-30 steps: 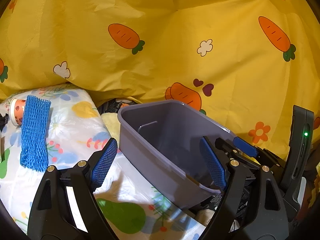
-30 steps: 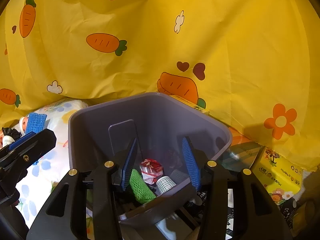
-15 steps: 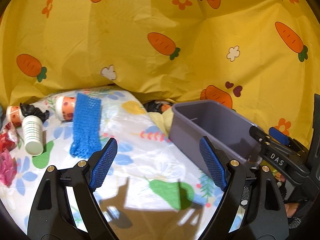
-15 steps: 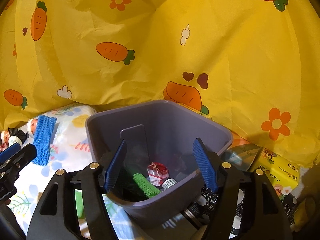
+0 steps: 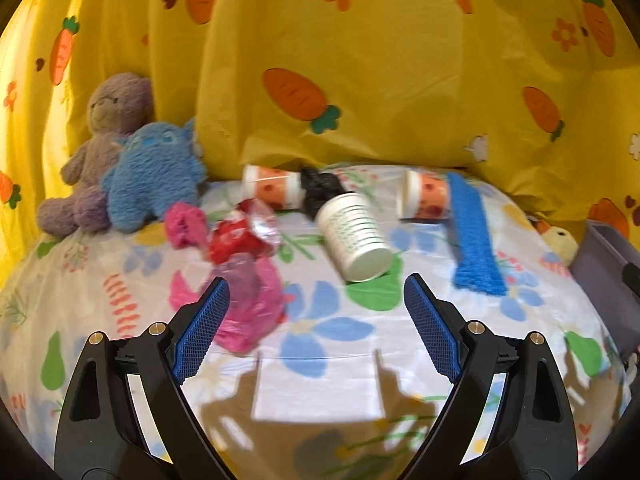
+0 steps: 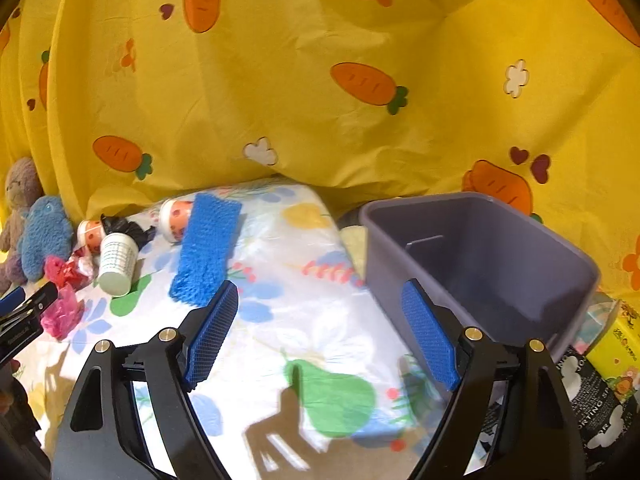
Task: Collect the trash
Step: 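Move both tools back to the table and grasp the pink bag with the left tool, then grasp the upright grid cup with the right tool while the left tool holds the pink bag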
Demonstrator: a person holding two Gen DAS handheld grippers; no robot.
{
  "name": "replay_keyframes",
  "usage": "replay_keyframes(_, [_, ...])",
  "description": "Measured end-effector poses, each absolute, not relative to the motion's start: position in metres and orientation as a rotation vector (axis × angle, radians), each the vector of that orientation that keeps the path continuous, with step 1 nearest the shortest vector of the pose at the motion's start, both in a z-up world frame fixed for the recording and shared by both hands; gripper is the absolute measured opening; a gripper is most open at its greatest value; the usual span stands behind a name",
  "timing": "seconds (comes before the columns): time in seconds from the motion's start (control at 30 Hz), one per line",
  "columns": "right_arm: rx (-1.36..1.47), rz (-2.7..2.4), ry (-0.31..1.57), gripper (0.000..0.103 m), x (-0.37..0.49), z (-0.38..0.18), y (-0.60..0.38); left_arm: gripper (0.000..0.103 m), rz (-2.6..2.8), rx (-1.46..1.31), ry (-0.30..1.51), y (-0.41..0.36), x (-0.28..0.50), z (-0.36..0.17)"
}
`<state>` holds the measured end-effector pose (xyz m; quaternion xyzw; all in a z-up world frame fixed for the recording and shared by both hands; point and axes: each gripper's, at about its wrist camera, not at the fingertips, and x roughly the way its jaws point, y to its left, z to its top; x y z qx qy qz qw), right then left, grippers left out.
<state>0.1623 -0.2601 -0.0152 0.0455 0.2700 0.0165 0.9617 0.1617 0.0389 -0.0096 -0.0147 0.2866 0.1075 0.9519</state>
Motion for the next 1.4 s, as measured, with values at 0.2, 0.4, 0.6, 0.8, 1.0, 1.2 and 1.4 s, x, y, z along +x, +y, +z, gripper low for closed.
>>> replay_keyframes(0.2, [0.052, 0.149, 0.583, 0.082, 0.179, -0.015, -0.201, 0.087, 0.318, -0.051, 0.687, 0.094, 0.183, -0.028])
replay_keyframes(0.4, [0.012, 0.197, 0.602, 0.082, 0.196, -0.007, -0.163, 0.087, 0.325, -0.015, 0.784, 0.103, 0.209, -0.055])
replay_keyframes(0.6, [-0.054, 0.254, 0.637, 0.082, 0.22, -0.01, -0.117, 0.066, 0.275, -0.131, 0.802, 0.117, 0.214, -0.065])
replay_keyframes(0.8, [-0.109, 0.303, 0.674, 0.082, 0.245, -0.018, -0.071, 0.039, 0.233, -0.222, 0.772, 0.128, 0.211, -0.065])
replay_keyframes(1.0, [-0.176, 0.321, 0.681, 0.082, 0.264, -0.032, -0.04, 0.034, 0.255, -0.297, 0.696, 0.142, 0.202, -0.058])
replay_keyframes(1.2, [-0.166, 0.318, 0.713, 0.082, 0.287, -0.047, -0.024, 0.035, 0.377, -0.337, 0.62, 0.161, 0.191, -0.048])
replay_keyframes(1.4, [-0.154, 0.312, 0.752, 0.08, 0.307, -0.059, -0.017, 0.035, 0.363, -0.36, 0.632, 0.165, 0.191, -0.049])
